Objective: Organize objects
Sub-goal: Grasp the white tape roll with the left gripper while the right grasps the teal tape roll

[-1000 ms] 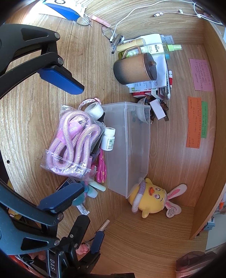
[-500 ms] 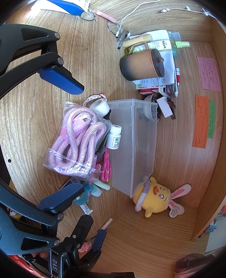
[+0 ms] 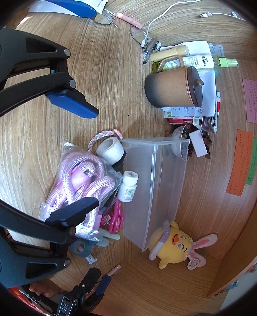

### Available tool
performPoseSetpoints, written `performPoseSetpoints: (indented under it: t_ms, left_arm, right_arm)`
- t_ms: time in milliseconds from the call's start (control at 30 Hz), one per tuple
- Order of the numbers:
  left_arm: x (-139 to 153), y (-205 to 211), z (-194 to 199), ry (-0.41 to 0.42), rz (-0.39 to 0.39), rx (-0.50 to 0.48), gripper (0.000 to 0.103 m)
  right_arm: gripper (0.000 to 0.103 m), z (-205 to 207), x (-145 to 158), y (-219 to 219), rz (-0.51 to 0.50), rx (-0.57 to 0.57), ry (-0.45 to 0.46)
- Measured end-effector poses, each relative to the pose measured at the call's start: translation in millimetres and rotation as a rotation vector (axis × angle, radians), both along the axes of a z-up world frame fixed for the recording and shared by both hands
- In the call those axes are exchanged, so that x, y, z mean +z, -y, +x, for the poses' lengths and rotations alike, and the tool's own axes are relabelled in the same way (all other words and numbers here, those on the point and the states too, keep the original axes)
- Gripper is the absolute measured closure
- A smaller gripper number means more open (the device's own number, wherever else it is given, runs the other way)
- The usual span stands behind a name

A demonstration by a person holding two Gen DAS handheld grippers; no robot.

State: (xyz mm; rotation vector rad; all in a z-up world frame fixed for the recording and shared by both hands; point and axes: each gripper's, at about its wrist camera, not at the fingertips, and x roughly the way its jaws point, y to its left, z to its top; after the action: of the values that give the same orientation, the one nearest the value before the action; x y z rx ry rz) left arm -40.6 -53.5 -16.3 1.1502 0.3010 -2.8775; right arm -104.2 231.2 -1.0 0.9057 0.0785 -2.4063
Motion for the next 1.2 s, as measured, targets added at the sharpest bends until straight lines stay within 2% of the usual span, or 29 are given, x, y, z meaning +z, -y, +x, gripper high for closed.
performPoseSetpoints:
  t_ms: [67, 200, 300, 400, 533, 767, 967, 1067, 1200]
  left_arm:
    - [-0.8, 10.5, -8.2, 0.011, 0.004, 0.018, 0.026]
    - [-7.4, 29.7, -26.3, 0.051, 0.016, 0.044, 0.039]
    - [-16.1, 33.5, -37.8, 0.096, 0.028, 0.02, 0.05]
    - [-20.4, 29.1, -42.8, 0.111, 0.048, -0.023, 0.052]
    - [-19.5, 19.7, -46.8, 0.109, 0.008, -0.054, 0.052]
    - [-27.0, 17.8, -57.9, 0.152, 0.019, -0.111, 0.052]
    - [-30.1, 13.0, -63.9, 0.148, 0.011, -0.119, 0.052]
    - [-28.6, 12.3, -63.6, 0.14, 0.023, -0.135, 0.061]
    - [-26.7, 9.6, -61.1, 0.121, -0.013, -0.136, 0.062]
  right_arm:
    - [0.011, -8.5, -1.3, -0.4, 0.006, -0.004, 0.013]
    - [0.022, -25.2, -5.0, 2.0, 0.007, -0.001, 0.051]
    - [0.03, -35.6, -9.2, 7.3, 0.021, 0.003, 0.077]
    - [0.039, -44.1, -14.8, 13.0, 0.039, 0.016, 0.113]
    - [0.043, -48.6, -21.2, 21.6, 0.068, 0.034, 0.143]
    - [0.044, -35.4, -19.8, 10.8, 0.05, 0.064, 0.18]
    - [0.044, -7.3, -16.6, 12.5, 0.081, 0.077, 0.144]
    - [0.044, 0.4, -13.2, 14.2, 0.077, 0.091, 0.128]
    - [0.045, 9.4, -9.6, 20.2, 0.078, 0.119, 0.105]
